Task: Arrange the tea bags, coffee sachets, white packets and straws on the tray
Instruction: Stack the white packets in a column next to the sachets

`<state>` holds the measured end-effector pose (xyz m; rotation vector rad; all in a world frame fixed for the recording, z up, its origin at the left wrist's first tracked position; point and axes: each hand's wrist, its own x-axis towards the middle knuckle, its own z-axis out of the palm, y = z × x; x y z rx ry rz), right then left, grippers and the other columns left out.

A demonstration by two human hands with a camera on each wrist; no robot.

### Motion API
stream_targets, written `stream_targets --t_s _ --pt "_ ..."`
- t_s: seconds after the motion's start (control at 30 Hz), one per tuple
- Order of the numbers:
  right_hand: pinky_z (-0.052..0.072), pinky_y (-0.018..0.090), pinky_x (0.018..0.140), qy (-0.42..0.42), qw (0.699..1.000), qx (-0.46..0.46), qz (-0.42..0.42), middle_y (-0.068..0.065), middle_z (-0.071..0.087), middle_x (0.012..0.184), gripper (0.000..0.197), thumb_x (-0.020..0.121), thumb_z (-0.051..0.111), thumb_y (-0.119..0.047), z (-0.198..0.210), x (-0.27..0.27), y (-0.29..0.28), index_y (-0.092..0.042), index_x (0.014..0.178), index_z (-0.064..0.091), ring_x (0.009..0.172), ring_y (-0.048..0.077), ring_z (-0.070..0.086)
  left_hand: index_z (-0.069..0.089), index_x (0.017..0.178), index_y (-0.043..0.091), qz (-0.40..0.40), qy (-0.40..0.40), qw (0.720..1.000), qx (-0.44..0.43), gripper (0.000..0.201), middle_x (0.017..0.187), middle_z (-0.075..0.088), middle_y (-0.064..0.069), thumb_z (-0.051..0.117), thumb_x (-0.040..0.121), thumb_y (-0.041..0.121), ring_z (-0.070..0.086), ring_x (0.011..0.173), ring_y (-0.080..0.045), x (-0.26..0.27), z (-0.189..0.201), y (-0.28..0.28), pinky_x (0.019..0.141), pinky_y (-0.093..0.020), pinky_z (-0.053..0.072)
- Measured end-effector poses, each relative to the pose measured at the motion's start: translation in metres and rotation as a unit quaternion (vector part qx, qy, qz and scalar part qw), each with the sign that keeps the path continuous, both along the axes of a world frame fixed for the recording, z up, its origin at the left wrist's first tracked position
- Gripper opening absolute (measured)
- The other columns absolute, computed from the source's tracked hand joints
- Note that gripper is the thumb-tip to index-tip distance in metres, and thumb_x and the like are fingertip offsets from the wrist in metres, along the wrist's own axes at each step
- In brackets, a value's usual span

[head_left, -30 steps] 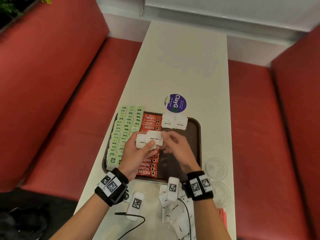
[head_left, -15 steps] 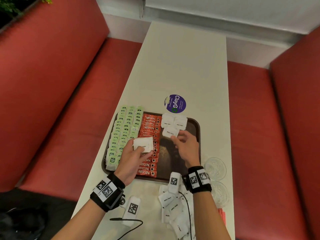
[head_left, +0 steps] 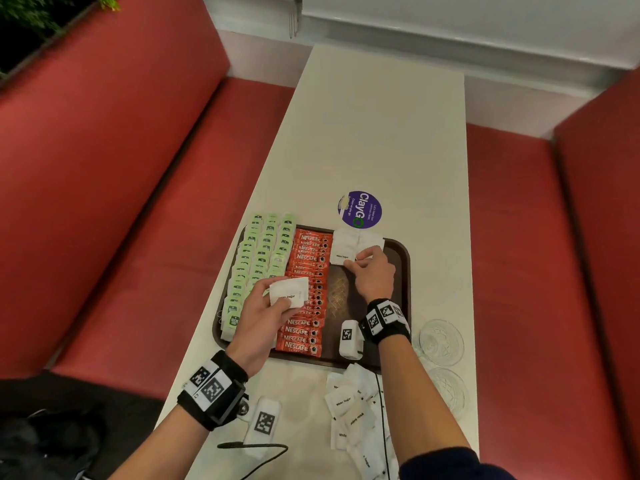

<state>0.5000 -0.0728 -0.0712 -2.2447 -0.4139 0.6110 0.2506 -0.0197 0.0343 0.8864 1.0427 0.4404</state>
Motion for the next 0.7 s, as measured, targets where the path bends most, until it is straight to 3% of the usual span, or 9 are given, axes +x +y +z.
stream_targets --t_s 0.13,0.33,0.47,0.63,0.7 --pt "0.060 0.047 0.087 -0.035 0.998 -0.041 0.017 -0.001 0.072 0.094 0.029 0.093 0.084 -0.040 0.002 0.001 0.004 -0.027 0.100 0.058 0.104 0.026 0.065 0.060 0.133 0.015 0.001 -0.006 1.000 -0.004 0.037 0.121 0.077 -0.009 0.055 0.105 -0.009 0.077 0.111 -0.019 -0.002 0.000 0.001 0.089 -0.028 0.063" --pt "0.056 0.038 0.075 -0.084 0.992 -0.092 0.037 0.001 0.071 0.095 0.028 0.095 0.081 -0.043 0.005 -0.001 0.006 -0.025 0.100 0.059 0.093 0.026 0.067 0.060 0.133 0.016 -0.005 -0.012 1.000 -0.006 0.038 0.114 0.080 -0.006 0.061 0.103 -0.007 0.077 0.111 -0.020 0.000 0.000 -0.002 0.090 -0.030 0.064" --pt "0.057 0.037 0.074 -0.091 0.992 -0.078 0.036 -0.003 0.070 0.093 0.031 0.094 0.081 -0.046 0.016 -0.006 0.003 -0.024 0.102 0.061 0.091 0.022 0.068 0.062 0.135 0.018 -0.023 -0.010 1.000 0.012 0.041 0.117 0.080 -0.005 0.068 0.100 -0.003 0.077 0.113 -0.022 0.002 0.003 -0.001 0.093 -0.036 0.064" --pt "0.054 0.027 0.070 0.019 0.997 0.061 0.048 -0.009 0.072 0.090 0.034 0.101 0.068 -0.059 0.056 -0.038 -0.015 -0.025 0.104 0.066 0.085 0.010 0.071 0.064 0.134 0.018 -0.041 -0.007 0.998 0.048 0.044 0.119 0.080 -0.006 0.076 0.095 0.000 0.078 0.109 -0.025 0.004 0.006 -0.001 0.088 -0.036 0.065" --pt "0.061 0.030 0.070 0.101 0.985 0.120 0.073 -0.006 0.075 0.092 0.040 0.101 0.063 -0.065 0.072 -0.057 -0.028 -0.026 0.104 0.070 0.084 0.012 0.073 0.065 0.132 0.019 -0.042 0.004 0.997 0.071 0.045 0.118 0.080 -0.004 0.081 0.092 0.003 0.077 0.110 -0.024 0.006 0.005 -0.001 0.089 -0.037 0.065"
